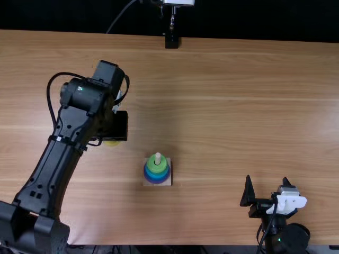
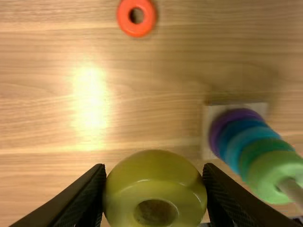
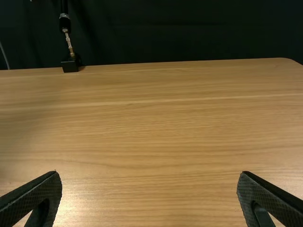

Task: Build the Hanoi tower: stack the rings onto the peg from bottom to top in this color order: purple, dark blue, light blue, dark green, light green, yellow, orange.

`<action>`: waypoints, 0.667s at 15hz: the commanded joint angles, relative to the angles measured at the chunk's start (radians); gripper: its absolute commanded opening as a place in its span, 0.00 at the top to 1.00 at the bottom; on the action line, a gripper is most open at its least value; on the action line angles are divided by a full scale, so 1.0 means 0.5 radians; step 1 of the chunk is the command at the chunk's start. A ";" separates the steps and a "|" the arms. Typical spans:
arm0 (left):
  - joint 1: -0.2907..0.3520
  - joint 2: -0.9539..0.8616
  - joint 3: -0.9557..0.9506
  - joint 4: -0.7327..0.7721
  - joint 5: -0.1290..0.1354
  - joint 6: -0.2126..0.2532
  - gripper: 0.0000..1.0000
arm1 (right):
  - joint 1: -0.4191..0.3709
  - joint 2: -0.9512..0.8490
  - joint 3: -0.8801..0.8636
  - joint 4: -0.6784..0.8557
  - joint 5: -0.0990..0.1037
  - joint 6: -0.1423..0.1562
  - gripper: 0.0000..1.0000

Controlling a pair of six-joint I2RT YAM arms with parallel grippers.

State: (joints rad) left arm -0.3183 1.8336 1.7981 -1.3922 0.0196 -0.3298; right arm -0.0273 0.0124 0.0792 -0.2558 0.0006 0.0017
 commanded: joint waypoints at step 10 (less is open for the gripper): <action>-0.468 -0.124 0.104 0.020 -0.039 -0.515 1.00 | -0.019 -0.025 -0.128 -0.139 0.017 0.004 0.00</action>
State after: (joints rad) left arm -0.5404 1.8069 1.8038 -1.3834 0.0120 -0.5381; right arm -0.0273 0.0124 0.0792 -0.2562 0.0006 0.0021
